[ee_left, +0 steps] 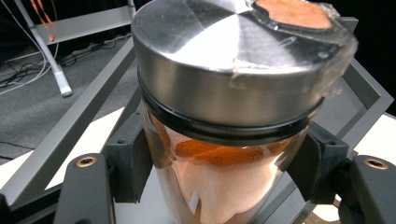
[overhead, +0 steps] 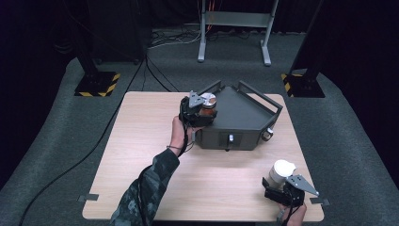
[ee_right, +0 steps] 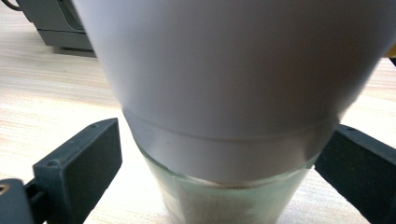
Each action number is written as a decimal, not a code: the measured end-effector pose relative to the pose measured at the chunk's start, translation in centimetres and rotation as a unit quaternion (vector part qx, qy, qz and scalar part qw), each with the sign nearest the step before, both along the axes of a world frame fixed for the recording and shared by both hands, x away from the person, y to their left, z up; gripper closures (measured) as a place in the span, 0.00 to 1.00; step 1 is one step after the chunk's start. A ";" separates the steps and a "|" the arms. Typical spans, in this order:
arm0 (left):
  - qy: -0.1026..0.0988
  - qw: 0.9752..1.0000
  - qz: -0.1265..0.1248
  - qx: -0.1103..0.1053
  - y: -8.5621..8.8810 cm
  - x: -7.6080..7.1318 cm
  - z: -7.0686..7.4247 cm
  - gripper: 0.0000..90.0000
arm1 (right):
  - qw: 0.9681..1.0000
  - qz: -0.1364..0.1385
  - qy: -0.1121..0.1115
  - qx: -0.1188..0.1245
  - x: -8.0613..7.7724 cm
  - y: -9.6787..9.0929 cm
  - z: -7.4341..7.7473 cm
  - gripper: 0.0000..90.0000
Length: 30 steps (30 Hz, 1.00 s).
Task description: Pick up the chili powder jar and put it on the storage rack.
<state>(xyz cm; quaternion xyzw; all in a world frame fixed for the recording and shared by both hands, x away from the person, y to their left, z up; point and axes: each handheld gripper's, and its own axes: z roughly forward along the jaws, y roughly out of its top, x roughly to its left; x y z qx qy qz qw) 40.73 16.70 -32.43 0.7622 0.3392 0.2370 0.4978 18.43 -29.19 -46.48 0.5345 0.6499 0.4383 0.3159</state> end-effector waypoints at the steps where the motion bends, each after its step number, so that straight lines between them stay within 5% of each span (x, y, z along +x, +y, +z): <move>1: 0.000 1.000 0.000 0.001 -0.1 0.0 0.0 0.35 | 1.000 0.000 0.000 0.000 0.0 0.0 0.0 0.00; 30: 0.021 1.000 0.001 -0.001 -0.4 1.1 -1.1 0.35 | 1.000 0.000 0.000 0.001 0.0 -0.1 0.0 0.00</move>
